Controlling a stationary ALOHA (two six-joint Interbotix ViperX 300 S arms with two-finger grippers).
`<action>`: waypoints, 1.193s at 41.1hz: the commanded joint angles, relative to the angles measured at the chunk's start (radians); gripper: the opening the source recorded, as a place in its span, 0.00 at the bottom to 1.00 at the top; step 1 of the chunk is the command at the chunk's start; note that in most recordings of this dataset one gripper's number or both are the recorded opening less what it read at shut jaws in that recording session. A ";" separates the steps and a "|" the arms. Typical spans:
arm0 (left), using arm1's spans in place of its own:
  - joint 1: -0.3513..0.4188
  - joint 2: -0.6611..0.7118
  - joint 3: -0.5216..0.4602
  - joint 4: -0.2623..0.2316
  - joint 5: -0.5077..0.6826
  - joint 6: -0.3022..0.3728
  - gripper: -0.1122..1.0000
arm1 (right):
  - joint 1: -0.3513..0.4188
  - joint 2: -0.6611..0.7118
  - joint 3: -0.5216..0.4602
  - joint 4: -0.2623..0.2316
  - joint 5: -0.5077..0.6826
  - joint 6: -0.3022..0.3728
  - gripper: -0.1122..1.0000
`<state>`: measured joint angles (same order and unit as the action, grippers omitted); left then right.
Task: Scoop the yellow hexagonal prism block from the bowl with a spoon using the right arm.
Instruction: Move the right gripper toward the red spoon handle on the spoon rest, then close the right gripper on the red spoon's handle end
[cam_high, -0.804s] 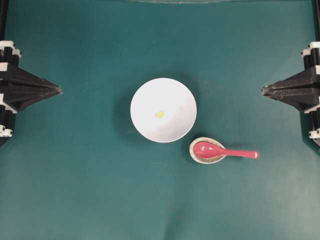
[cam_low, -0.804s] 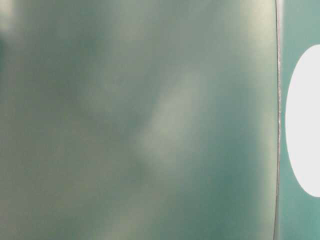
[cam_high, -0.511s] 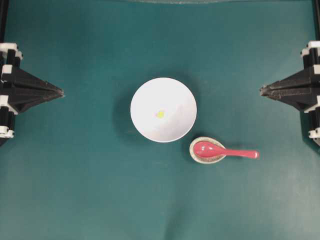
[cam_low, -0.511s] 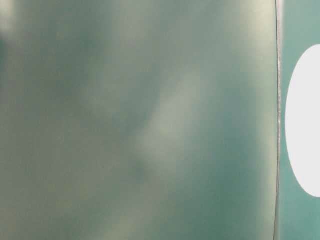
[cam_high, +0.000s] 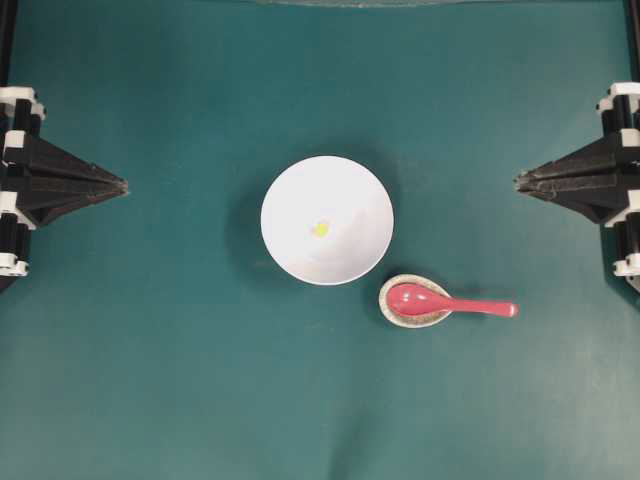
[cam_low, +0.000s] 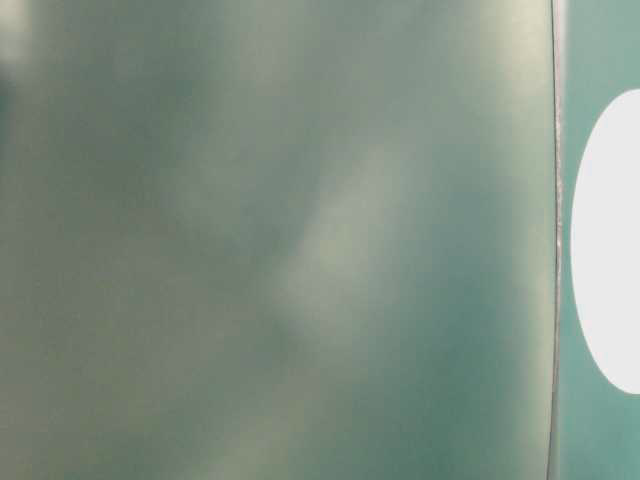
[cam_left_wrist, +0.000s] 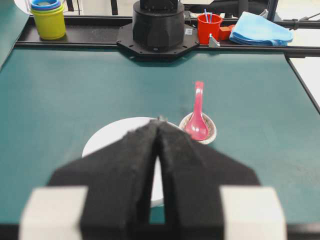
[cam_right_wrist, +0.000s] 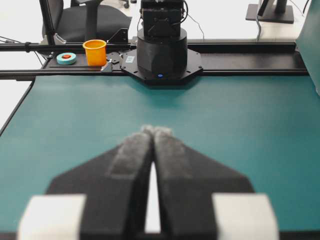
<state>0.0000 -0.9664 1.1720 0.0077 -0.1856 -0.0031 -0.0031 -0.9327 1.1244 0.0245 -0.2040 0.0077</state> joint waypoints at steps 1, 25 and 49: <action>-0.002 0.009 -0.026 0.002 -0.003 -0.005 0.10 | 0.002 0.008 -0.031 0.008 0.002 0.006 0.23; -0.002 0.009 -0.028 0.002 -0.002 -0.032 0.10 | 0.002 0.071 -0.034 0.023 0.117 0.086 0.56; -0.002 0.015 -0.026 0.002 0.026 -0.031 0.10 | 0.137 0.442 0.167 0.183 -0.370 0.089 0.56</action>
<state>0.0015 -0.9633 1.1720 0.0077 -0.1626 -0.0337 0.1043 -0.5430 1.2870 0.1733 -0.4924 0.0997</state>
